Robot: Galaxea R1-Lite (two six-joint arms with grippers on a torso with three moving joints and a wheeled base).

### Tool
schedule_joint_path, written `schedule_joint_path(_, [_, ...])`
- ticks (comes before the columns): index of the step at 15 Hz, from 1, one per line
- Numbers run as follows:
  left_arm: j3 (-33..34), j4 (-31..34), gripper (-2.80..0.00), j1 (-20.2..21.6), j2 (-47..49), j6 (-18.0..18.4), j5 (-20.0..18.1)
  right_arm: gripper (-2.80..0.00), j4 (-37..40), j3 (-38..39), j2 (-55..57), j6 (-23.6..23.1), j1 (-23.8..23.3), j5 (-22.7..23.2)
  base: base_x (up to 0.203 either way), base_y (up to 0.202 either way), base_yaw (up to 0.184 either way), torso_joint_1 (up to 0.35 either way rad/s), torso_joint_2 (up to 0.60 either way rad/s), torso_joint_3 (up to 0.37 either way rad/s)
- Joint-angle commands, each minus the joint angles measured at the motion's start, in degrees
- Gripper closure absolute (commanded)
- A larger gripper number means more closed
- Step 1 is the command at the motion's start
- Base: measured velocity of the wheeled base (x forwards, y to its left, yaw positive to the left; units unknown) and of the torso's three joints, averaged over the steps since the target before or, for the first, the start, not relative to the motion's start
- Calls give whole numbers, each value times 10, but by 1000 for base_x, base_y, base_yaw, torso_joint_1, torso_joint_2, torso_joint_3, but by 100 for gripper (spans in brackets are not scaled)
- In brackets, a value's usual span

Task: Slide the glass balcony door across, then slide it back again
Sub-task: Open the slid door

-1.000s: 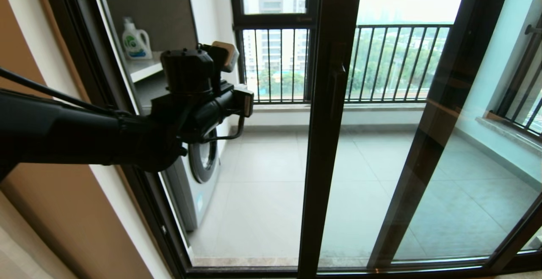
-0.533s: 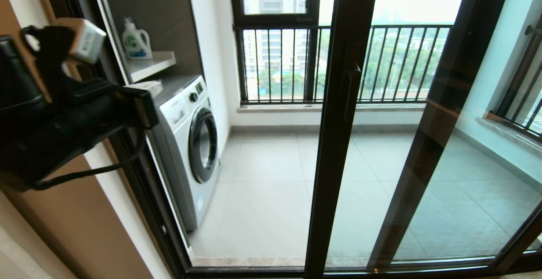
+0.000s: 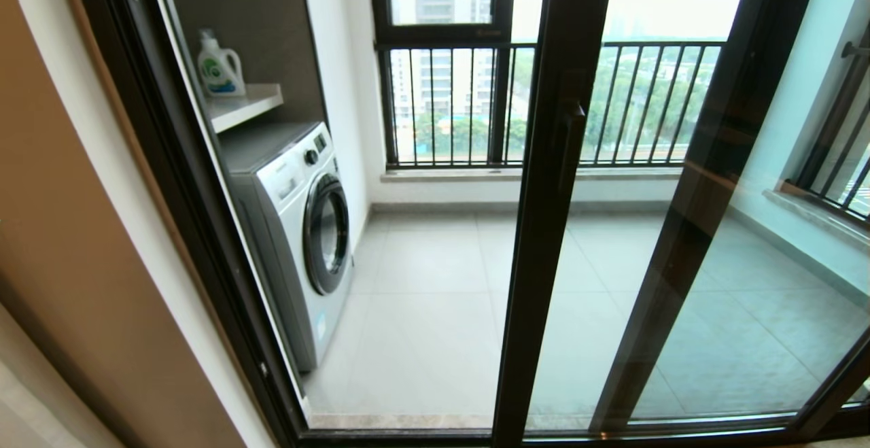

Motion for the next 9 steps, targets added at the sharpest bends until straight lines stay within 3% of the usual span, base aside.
schedule_joint_path(1, [20, 80, 0, 67, -155, 7, -7, 0, 0, 7, 0, 0, 0, 0, 0, 0, 0, 0, 0, 0])
schedule_joint_path(5, [98, 118, 0, 92, -272, 34, -72, 0, 0, 7, 0, 0, 0, 0, 0, 0, 0, 0, 0, 0])
schedule_joint_path(9, [272, 126, 0, 90, -340, 28, -82, 0, 0, 7, 0, 0, 0, 0, 0, 0, 0, 0, 0, 0])
